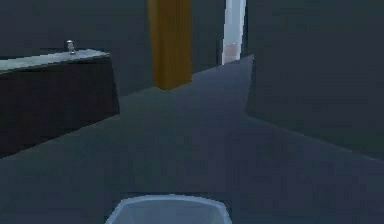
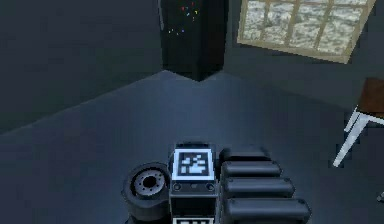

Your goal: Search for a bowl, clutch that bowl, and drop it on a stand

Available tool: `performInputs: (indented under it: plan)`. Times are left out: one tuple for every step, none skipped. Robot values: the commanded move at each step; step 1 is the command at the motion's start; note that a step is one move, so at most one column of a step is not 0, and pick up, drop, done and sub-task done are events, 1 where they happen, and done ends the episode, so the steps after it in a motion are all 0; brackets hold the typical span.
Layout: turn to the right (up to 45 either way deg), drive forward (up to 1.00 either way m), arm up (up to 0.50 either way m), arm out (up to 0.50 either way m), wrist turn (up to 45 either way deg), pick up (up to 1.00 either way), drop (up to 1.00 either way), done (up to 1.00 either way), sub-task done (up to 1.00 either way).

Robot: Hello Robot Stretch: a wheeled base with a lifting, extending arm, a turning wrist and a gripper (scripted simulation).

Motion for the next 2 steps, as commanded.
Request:
performInputs:
  plan:
    - [0.0,1.0,0.0,0.0,0.0,0.0,0.0,0.0,0.0]
    - [3.0,0.0,0.0,0.0,0.0,0.0,0.0,0.0,0.0]
